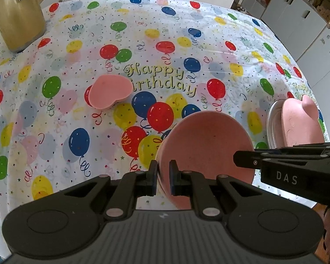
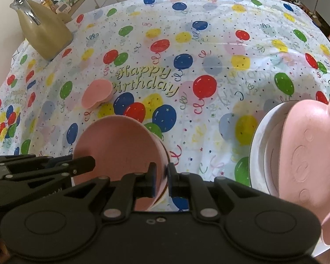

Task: Organize plates and bowls
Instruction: 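Lift the pink bowl with both grippers and carry it toward the heart bowl, then lower the pink bowl onto the tablecloth and open both grippers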

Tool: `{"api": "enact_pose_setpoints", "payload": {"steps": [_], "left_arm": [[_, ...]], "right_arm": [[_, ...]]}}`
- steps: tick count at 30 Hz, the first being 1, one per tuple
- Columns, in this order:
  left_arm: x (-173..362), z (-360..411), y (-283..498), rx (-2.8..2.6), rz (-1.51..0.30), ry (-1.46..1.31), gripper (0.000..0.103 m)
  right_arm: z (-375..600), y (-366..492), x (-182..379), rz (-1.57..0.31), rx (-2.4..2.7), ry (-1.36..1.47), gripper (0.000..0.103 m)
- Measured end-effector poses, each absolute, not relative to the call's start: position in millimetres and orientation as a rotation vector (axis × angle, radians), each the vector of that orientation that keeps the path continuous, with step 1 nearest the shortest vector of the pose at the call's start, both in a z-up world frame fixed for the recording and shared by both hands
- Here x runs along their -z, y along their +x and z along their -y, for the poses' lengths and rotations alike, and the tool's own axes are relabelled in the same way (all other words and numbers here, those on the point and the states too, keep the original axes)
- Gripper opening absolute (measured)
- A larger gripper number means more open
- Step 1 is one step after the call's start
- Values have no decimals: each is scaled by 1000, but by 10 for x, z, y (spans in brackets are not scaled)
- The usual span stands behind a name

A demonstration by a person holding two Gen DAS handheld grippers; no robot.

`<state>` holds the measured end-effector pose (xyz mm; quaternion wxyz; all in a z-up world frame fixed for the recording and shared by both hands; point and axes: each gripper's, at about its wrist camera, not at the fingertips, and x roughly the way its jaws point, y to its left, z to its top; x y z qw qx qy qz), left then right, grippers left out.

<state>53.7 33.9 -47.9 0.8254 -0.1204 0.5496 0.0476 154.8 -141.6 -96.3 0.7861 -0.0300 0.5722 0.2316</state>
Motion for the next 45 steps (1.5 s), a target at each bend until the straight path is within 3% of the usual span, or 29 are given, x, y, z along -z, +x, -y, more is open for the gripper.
{"api": "enact_pose_setpoints", "payload": {"steps": [6, 11, 25, 38, 41, 44, 45], "left_arm": [[495, -343, 542, -102, -1172, -266, 10], [484, -354, 539, -106, -1165, -264, 10], [203, -454, 419, -101, -1093, -261, 10], [-115, -677, 409, -150, -993, -249, 11], [-147, -763, 429, -171, -974, -259, 18], [-154, -878, 456, -207, -957, -272, 34], [-151, -924, 469, -225, -953, -278, 44]], "right_arm": [[1429, 1577, 981, -1239, -505, -53, 11], [1416, 1567, 928, -1217, -522, -57, 20], [1380, 1502, 599, -1119, -586, -103, 24], [1115, 1588, 247, -1027, -674, -166, 35], [1037, 1634, 191, -1009, -694, -178, 40], [936, 1700, 157, -990, -706, -197, 49], [900, 1727, 148, -982, -712, -201, 51]]}}
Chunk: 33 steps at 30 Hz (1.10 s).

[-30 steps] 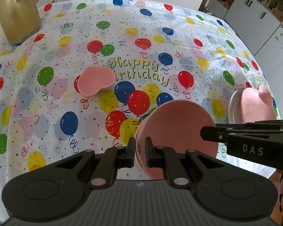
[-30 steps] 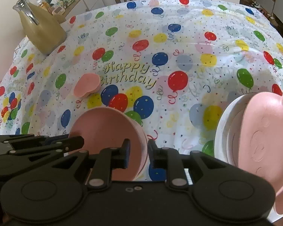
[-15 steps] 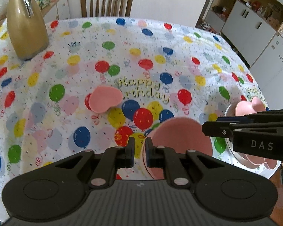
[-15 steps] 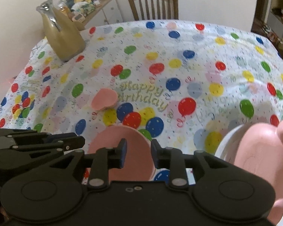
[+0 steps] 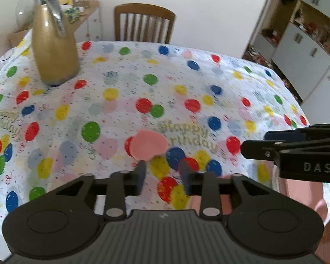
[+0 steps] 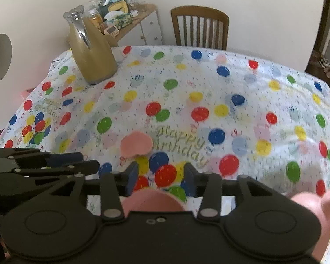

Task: Organize plates and bowls
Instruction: 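Lower the pink bowl onto the tablecloth and open both grippers, then move both grippers to the rim of the pink heart-shaped bowl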

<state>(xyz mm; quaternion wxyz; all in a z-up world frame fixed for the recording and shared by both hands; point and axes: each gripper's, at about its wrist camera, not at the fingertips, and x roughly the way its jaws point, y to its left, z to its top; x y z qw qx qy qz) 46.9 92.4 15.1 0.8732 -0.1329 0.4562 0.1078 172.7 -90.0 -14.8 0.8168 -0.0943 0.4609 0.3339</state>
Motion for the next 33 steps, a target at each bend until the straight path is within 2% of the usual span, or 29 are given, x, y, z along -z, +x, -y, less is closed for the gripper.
{"api": "enact_pose_setpoints", "payload": {"steps": [1, 2, 6, 7, 8, 10, 13, 24, 33], "left_arm": [[-147, -962, 478, -240, -949, -280, 55], [-143, -997, 486, -254, -944, -280, 58], [-96, -1151, 540, -295, -942, -299, 59], [-76, -1199, 561, -308, -943, -307, 60], [-54, -1248, 582, -320, -944, -316, 61], [-15, -1328, 610, -344, -943, -331, 70], [64, -1452, 668, -367, -945, -359, 73], [587, -1801, 964, -431, -1017, -479, 73], [994, -1820, 1102, -445, -1070, -545, 73]], "right_arm": [[881, 1749, 145, -977, -717, -205, 56], [842, 1782, 145, -972, -721, -209, 60], [720, 1889, 177, -969, -745, -216, 70], [681, 1923, 195, -971, -752, -218, 76], [648, 1955, 212, -970, -761, -218, 82], [580, 2019, 249, -966, -783, -218, 88], [465, 2113, 309, -974, -818, -222, 94], [65, 2644, 802, -1160, -824, -200, 88], [-140, 2896, 1231, -1286, -818, -191, 74]]}}
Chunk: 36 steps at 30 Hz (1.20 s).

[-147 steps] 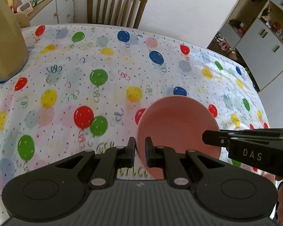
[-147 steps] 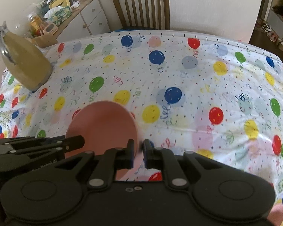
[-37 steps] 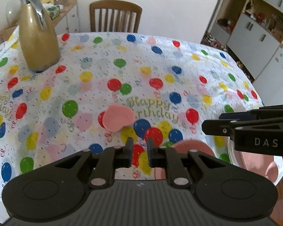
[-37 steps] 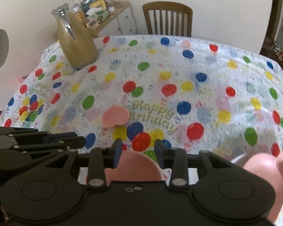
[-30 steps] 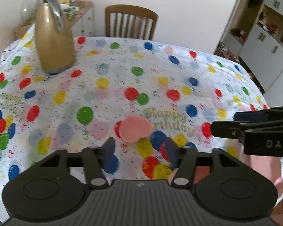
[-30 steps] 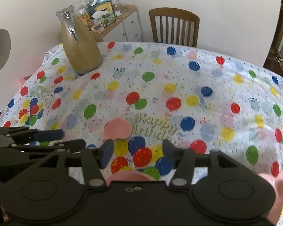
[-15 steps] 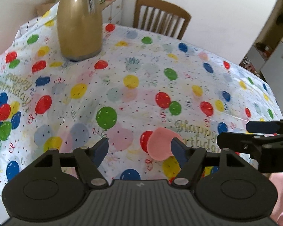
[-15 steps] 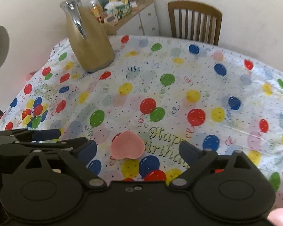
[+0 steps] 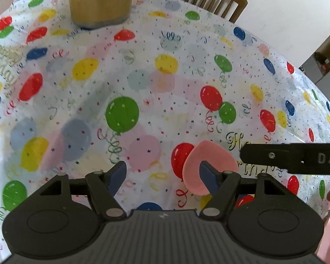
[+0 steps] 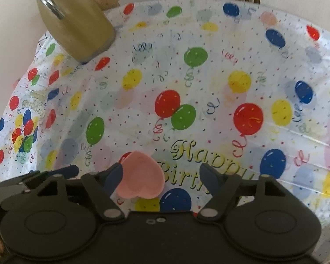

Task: Organize plates and bowls
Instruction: 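Move both grippers to the rim of the pink heart-shaped bowl, then close both grippers on the rim of the heart-shaped bowl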

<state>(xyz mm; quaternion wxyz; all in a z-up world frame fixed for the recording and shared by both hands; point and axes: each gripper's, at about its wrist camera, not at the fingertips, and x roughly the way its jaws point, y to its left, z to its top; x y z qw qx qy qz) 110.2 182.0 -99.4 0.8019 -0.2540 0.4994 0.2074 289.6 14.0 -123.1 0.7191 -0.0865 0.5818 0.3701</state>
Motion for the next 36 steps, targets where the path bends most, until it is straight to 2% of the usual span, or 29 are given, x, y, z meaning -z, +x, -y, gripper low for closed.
{"api": "enact_pose_setpoints", "payload": {"steps": [6, 12, 14, 16, 23, 25, 30, 36], "left_arm": [[1093, -1767, 1131, -451, -1073, -549, 73], [1130, -1732, 1142, -458, -1056, -538, 71], [1143, -1735, 1146, -461, -1050, -548, 64], [1152, -1726, 1154, -450, -1045, -550, 49], [1187, -1690, 1171, -399, -1040, -566, 27], [1193, -1670, 1176, -383, -1040, -574, 18], [1190, -1640, 1170, -371, -1034, -594, 11], [1073, -1605, 1114, -356, -1015, -595, 11]], "right_arm": [[-207, 2934, 1416, -1330, -824, -208, 66], [-252, 2950, 1512, -1352, -822, -214, 41], [-263, 2938, 1537, -1355, -829, -220, 32], [-268, 2932, 1558, -1361, -837, -219, 27], [-279, 2877, 1576, -1362, -860, -234, 10], [-273, 2869, 1573, -1355, -858, -240, 7], [-260, 2851, 1547, -1341, -848, -256, 3], [-180, 2806, 1443, -1321, -843, -257, 2]]}}
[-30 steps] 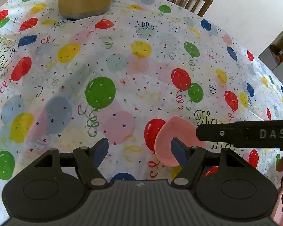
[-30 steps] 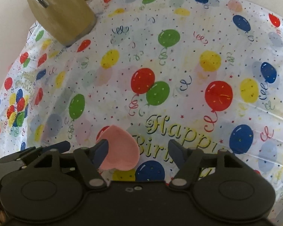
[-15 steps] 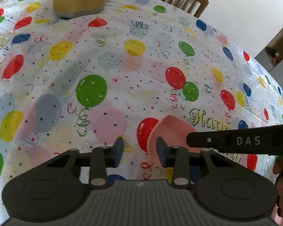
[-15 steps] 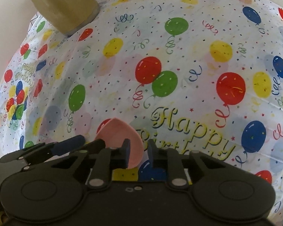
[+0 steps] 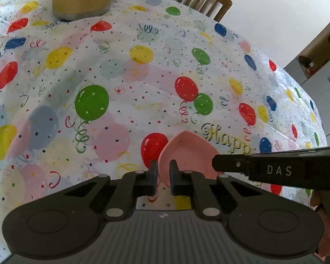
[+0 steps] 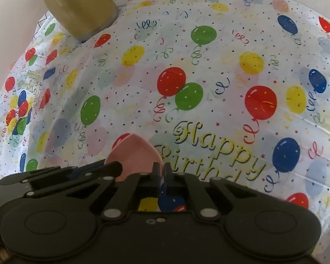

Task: Organize plates and bowls
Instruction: 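Close both grippers on the rim of the heart-shaped bowl, then lift the heart-shaped bowl with both grippers and lower it into the pink bowl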

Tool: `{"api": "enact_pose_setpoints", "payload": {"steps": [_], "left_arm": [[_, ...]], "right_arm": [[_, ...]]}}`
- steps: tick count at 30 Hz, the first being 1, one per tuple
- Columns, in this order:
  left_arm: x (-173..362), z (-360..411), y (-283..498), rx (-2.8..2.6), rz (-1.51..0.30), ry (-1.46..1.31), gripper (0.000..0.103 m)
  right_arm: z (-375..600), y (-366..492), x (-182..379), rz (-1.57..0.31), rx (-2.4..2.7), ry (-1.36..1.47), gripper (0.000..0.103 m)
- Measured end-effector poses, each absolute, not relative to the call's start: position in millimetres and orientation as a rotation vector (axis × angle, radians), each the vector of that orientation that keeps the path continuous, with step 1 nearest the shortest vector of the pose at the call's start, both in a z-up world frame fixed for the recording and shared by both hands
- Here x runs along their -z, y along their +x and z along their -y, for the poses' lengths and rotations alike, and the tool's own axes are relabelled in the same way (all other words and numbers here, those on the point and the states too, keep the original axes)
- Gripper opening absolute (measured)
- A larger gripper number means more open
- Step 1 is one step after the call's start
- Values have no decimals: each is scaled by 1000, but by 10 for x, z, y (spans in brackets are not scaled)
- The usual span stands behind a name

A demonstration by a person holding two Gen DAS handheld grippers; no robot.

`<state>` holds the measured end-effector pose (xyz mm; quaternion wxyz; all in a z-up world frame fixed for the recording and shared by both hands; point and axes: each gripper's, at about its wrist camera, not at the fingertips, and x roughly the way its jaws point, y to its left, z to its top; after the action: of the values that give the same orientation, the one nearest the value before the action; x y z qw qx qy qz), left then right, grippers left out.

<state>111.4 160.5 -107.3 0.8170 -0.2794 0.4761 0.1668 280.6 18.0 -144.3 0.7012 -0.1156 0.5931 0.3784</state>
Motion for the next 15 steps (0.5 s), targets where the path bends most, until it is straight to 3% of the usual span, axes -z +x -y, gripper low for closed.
{"api": "enact_pose_setpoints", "payload": {"steps": [15], "left_arm": [[491, -1293, 911, -259, -989, -517, 11]], "right_arm": [[224, 2438, 814, -1221, -805, -214, 2]]}}
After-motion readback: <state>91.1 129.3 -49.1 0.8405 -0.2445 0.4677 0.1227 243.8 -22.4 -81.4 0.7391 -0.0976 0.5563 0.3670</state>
